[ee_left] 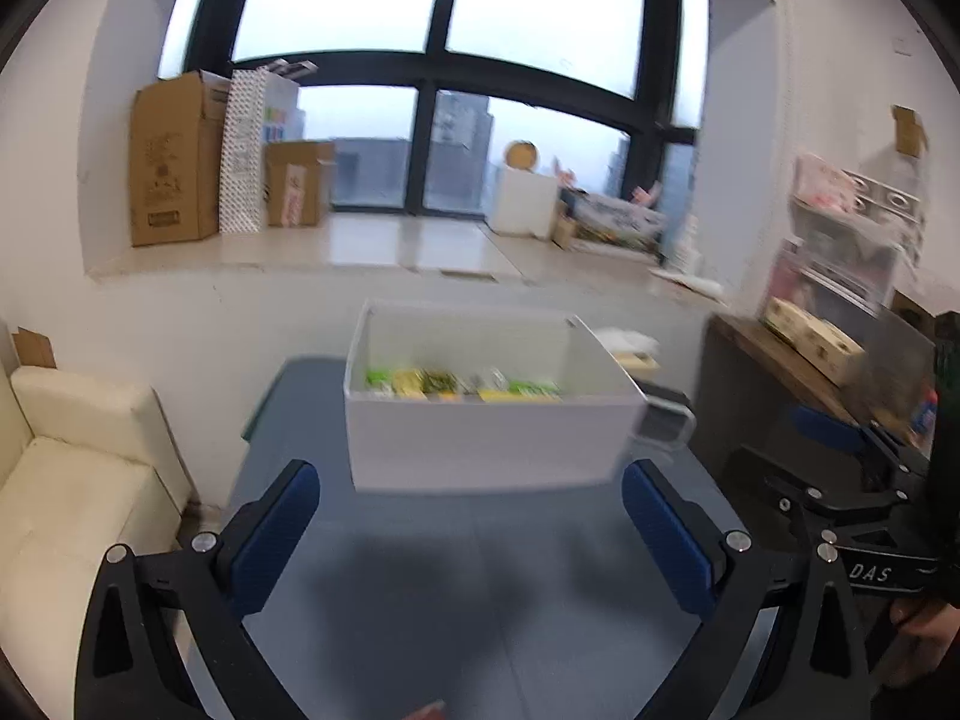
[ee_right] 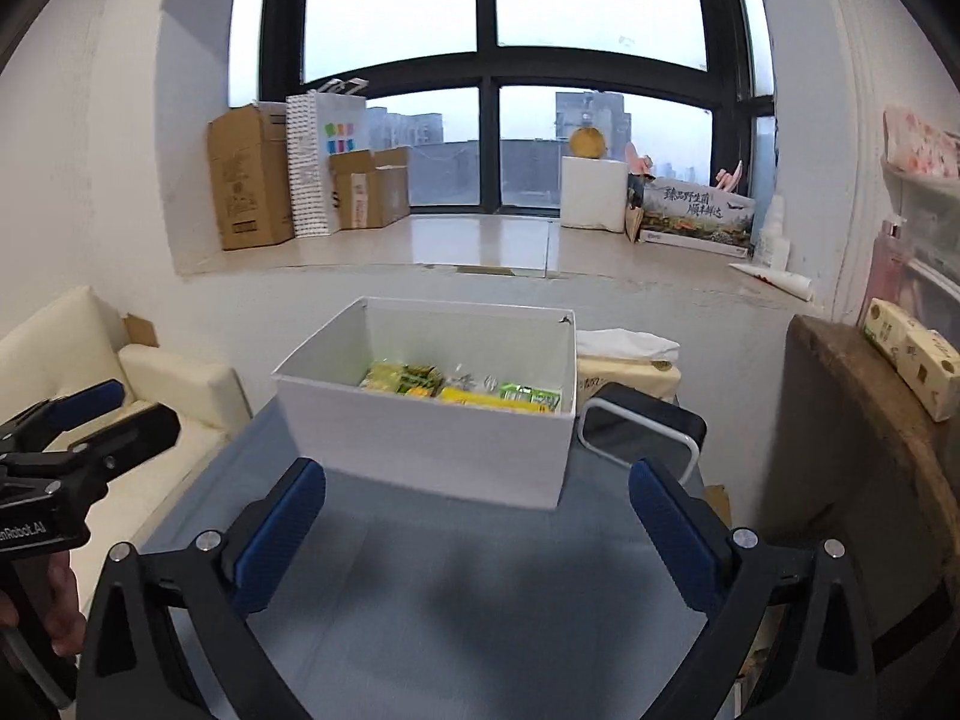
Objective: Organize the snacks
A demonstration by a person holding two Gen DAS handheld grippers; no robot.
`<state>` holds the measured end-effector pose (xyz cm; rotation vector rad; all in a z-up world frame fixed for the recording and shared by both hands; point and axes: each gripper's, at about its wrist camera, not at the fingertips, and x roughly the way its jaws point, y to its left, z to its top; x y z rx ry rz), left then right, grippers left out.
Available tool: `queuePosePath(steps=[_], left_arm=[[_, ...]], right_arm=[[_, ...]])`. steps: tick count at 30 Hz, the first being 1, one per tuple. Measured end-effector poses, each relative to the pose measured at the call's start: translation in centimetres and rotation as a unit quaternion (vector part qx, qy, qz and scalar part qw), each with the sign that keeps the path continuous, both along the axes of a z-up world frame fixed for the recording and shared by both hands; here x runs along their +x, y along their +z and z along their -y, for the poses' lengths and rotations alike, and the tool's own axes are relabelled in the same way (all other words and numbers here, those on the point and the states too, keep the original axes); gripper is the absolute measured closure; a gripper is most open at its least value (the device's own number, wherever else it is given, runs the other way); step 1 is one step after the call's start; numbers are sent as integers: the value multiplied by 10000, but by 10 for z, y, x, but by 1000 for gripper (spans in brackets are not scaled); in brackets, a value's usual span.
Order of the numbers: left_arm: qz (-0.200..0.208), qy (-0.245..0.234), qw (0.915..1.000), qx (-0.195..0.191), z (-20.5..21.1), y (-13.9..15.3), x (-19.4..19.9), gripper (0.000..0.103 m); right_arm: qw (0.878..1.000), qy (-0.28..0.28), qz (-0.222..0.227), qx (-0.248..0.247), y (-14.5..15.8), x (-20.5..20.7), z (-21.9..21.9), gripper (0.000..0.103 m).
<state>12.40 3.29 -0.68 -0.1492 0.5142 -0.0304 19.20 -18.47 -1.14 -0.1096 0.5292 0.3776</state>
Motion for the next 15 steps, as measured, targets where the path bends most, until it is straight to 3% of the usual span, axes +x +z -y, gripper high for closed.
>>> queuePosePath(steps=[7, 11, 15], left_arm=[[-65, 4, 9998, 178, 17, -9, -54, 0], [-69, 53, 9996, 280, 22, -9, -65, 0], [-25, 52, 9994, 328, 25, -5, -70, 0]], right_arm=[[9996, -71, -233, 155, -7, -50, 21, 0], [9983, 132, -351, 455, -11, -65, 27, 0], [9989, 79, -289, 369, -10, -70, 26, 0]])
